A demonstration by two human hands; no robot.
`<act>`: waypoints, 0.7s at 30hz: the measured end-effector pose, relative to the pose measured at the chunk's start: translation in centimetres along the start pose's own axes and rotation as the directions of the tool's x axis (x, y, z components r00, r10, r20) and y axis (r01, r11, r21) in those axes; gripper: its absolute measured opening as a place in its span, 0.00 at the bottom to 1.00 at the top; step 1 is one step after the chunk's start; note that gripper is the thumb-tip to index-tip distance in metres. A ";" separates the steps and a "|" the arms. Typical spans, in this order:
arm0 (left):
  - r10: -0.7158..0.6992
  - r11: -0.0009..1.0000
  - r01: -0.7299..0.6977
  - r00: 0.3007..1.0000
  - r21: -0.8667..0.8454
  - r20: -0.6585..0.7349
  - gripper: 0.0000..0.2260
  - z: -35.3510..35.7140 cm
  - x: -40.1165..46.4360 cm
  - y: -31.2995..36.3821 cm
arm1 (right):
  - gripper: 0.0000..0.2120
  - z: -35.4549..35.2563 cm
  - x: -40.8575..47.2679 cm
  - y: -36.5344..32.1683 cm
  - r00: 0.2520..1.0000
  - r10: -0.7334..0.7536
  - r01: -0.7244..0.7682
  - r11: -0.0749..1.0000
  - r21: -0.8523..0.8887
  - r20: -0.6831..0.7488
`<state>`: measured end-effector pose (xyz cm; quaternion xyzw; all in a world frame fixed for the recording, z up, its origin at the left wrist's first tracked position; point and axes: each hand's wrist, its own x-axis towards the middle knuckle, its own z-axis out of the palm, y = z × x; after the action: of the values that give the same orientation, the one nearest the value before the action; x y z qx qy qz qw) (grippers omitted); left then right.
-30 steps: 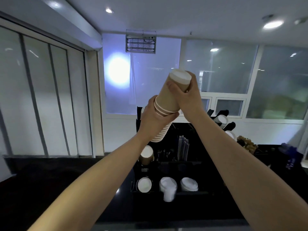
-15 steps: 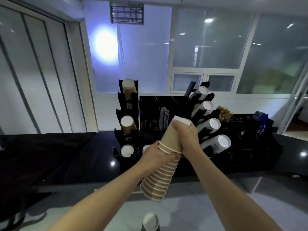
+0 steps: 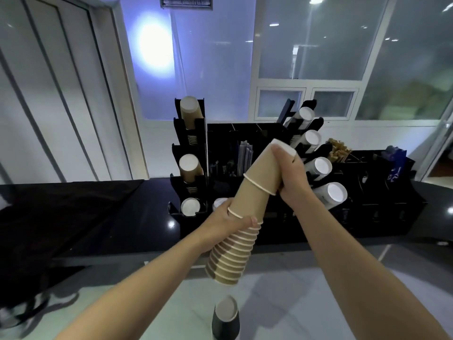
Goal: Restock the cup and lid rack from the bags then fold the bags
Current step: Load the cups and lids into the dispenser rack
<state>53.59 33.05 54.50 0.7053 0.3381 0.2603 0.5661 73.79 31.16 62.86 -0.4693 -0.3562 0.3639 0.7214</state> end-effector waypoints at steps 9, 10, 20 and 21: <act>0.298 0.944 -0.241 0.917 0.225 -0.265 0.27 -7.4 2.4 11.1 | 0.30 6.6 3.1 -11.9 0.965 -0.211 0.231 0.965 0.127 -0.155; 0.334 0.932 -0.270 0.900 0.242 -0.282 0.29 -8.5 2.6 12.3 | 0.29 7.0 3.2 -12.6 0.959 -0.234 0.256 0.957 0.137 -0.158; 0.460 0.885 -0.384 0.806 0.263 -0.372 0.41 -18.7 5.9 17.4 | 0.34 10.1 6.2 -10.9 0.932 -0.332 0.333 0.943 -0.021 -0.145; 0.467 0.881 -0.387 0.801 0.272 -0.374 0.42 -19.2 6.2 17.2 | 0.33 10.3 6.6 -10.3 0.935 -0.323 0.322 0.946 -0.032 -0.144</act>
<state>46.23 47.59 75.42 0.7371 0.3081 0.4979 0.3374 70.07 38.10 76.81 -0.4329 -0.3753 0.2038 0.7939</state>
